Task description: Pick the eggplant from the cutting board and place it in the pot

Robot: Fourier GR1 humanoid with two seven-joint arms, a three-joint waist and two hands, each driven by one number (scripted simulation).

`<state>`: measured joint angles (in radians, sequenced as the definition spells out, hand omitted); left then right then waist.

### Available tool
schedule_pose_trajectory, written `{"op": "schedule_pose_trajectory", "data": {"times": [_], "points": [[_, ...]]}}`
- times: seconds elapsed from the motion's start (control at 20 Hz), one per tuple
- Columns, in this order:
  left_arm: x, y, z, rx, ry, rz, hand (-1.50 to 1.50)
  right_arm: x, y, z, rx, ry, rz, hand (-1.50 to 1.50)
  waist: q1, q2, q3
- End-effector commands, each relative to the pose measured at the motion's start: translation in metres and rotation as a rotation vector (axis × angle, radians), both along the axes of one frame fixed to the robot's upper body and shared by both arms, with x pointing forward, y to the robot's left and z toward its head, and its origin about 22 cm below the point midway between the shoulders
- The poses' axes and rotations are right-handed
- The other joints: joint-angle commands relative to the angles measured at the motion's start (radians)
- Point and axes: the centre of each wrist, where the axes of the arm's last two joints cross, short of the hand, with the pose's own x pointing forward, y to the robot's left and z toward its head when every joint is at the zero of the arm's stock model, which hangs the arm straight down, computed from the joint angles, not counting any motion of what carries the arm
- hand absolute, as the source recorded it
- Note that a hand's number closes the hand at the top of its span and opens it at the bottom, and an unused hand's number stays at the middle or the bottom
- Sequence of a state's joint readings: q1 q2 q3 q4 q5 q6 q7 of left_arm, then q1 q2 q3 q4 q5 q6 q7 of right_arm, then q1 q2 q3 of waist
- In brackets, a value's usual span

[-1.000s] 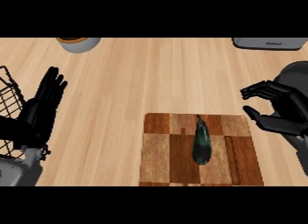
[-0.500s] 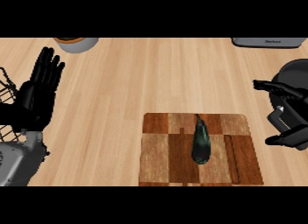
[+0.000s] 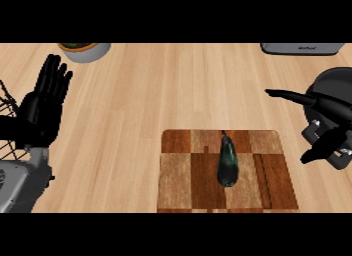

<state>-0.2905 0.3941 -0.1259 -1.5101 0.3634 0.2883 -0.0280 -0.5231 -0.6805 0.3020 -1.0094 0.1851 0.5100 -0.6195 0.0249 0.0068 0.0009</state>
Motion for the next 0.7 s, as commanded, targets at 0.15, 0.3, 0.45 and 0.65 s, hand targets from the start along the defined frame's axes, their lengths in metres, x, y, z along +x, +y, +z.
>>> {"op": "schedule_pose_trajectory", "data": {"times": [0.15,0.3,0.45,0.65], "points": [[0.0,0.01,-0.001,-0.004,0.011,0.006,0.0,0.022,0.052,0.006,-0.142,0.08,0.105,-1.5,-0.014,-0.006,-0.001],[0.007,0.002,-0.001,0.006,0.016,0.021,0.0,0.006,0.062,-0.006,-0.169,0.118,0.121,-1.5,-0.027,-0.008,-0.001],[0.003,-0.008,-0.012,0.022,0.001,0.029,0.0,0.007,0.082,-0.025,-0.194,0.151,0.119,-1.5,-0.025,-0.006,-0.001],[-0.007,-0.006,-0.007,0.003,-0.005,0.013,0.0,0.004,0.089,-0.047,-0.205,0.175,0.129,-1.5,-0.019,-0.006,-0.001]]}}
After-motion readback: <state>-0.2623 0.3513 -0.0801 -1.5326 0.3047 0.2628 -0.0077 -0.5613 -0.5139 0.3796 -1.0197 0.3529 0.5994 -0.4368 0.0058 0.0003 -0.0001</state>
